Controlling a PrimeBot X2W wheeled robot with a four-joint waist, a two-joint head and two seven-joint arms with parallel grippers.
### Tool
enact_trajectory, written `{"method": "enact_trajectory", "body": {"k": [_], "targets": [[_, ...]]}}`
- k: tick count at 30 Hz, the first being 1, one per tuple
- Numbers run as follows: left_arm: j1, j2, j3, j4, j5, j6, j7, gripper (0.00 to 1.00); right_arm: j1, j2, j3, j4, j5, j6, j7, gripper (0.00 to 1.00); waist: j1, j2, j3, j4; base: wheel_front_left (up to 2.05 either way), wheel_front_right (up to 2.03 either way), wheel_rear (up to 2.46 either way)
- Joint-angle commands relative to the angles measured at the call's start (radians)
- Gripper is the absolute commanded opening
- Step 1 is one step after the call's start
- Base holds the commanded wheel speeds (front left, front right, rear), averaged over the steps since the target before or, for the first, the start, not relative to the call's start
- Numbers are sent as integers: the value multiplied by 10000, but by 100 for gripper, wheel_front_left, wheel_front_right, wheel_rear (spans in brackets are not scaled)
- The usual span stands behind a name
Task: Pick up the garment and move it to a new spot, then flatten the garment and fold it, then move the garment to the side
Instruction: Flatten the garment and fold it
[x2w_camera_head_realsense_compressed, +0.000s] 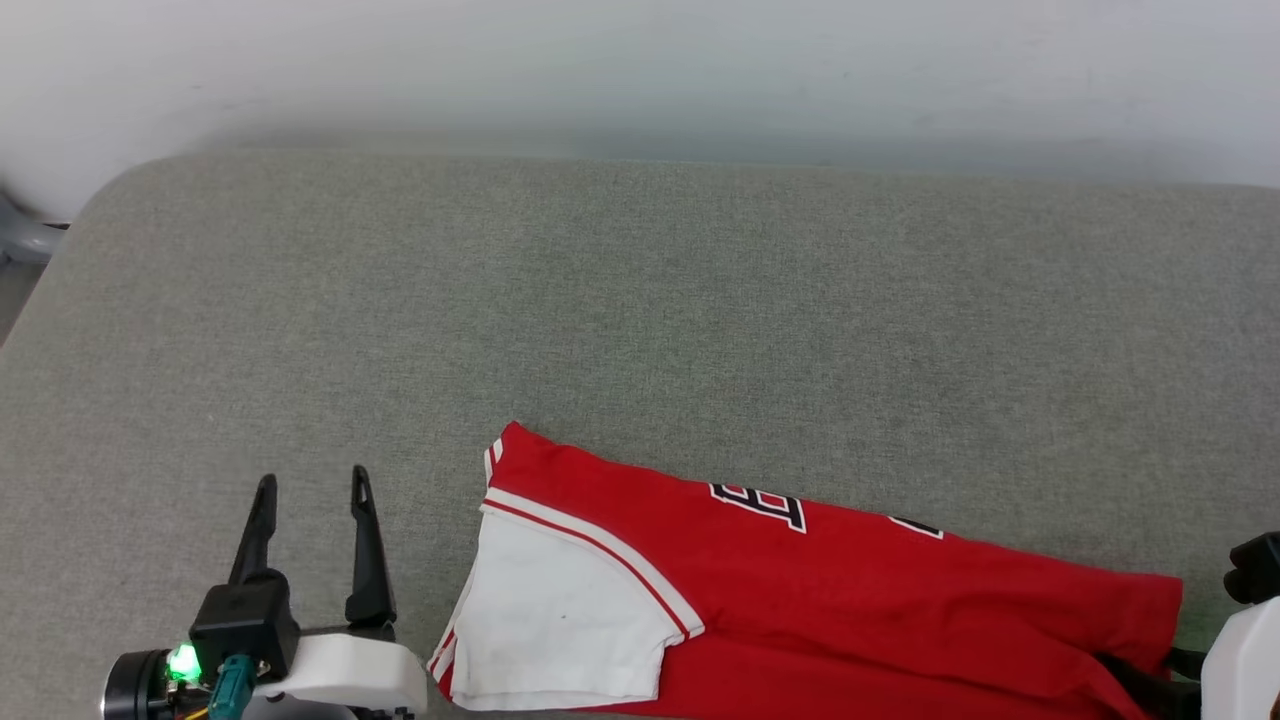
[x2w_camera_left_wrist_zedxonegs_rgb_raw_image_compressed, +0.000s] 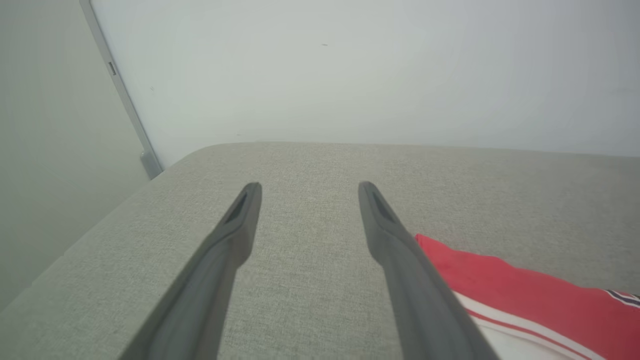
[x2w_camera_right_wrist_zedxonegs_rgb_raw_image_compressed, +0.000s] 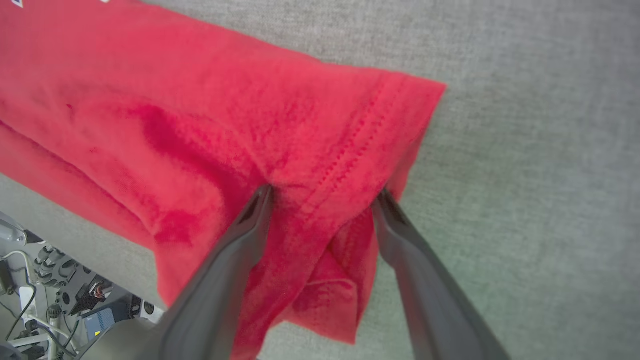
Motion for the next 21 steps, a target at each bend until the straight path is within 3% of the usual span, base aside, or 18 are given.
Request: {"method": "enact_trajectory", "body": {"k": [1, 13, 14, 15, 21], "targets": [[96, -62, 78, -8, 133, -62, -68, 100, -54, 105, 101, 139, -54, -8, -22, 100, 0, 0, 31, 25, 0, 0, 0], [687, -1621, 1128, 399, 1884, -1280, -71, 100, 92, 862, 1576, 919, 489, 19, -385, 100, 0, 0, 104, 164, 0, 0, 0], [722, -1708, 1201, 443, 2001, -1362, -69, 100, 67, 862, 1636, 908, 564, 19, -466, 38, 0, 0, 94, 162, 0, 0, 0], [756, -1781, 1267, 464, 2114, -1426, -69, 100, 16, 839, 1689, 864, 622, 21, -555, 0, 0, 0, 81, 148, 0, 0, 0], [786, -2074, 1609, 520, 2664, -1890, -69, 100, -383, 244, 1535, 776, 819, -14, -1203, 0, 0, 0, 21, 68, 0, 0, 0]]}}
